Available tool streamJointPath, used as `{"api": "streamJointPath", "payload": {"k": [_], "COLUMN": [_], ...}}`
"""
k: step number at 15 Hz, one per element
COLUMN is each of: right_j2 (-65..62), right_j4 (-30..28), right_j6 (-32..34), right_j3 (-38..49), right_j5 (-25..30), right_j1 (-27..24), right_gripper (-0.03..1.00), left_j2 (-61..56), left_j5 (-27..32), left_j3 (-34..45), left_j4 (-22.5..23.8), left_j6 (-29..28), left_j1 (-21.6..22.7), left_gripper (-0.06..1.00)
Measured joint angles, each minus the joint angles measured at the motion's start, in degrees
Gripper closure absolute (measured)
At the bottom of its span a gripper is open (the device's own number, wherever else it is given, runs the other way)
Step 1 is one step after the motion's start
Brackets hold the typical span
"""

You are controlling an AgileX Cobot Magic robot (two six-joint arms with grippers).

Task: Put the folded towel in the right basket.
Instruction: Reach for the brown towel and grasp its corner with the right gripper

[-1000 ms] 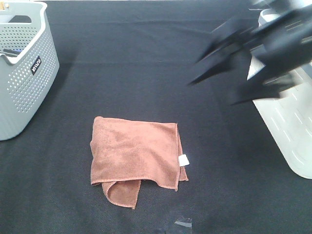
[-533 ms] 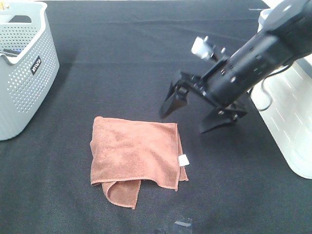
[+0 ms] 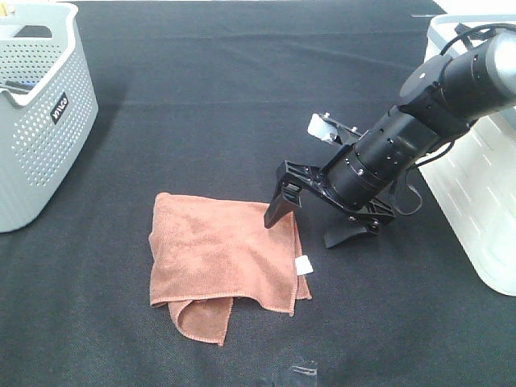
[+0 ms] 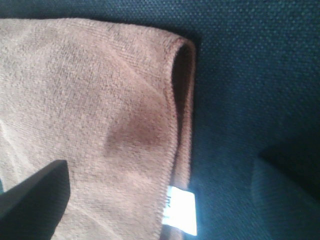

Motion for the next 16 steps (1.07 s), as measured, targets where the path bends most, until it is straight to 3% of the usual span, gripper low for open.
{"api": "streamJointPath", "payload": {"k": [7, 10, 16], "right_j2": [1.7, 4.5, 10.7], "right_j4": [2.2, 5.6, 5.4], "right_j6": [-0.2, -0.3, 1.8], "right_j3": [-0.6, -3.3, -13.9], "right_j5": [-0.4, -3.2, -2.2], "right_j1": [0.7, 6.8, 14.0], "right_gripper": [0.02, 0.03, 0.12], "left_j2": [0.0, 0.0, 0.0], "left_j5": [0.0, 0.0, 0.0], "left_j3": [0.0, 0.0, 0.0], "left_j4": [0.0, 0.0, 0.0], "left_j6": [0.0, 0.0, 0.0], "left_j1": [0.0, 0.0, 0.0], "left_gripper": [-0.04, -0.04, -0.04]}}
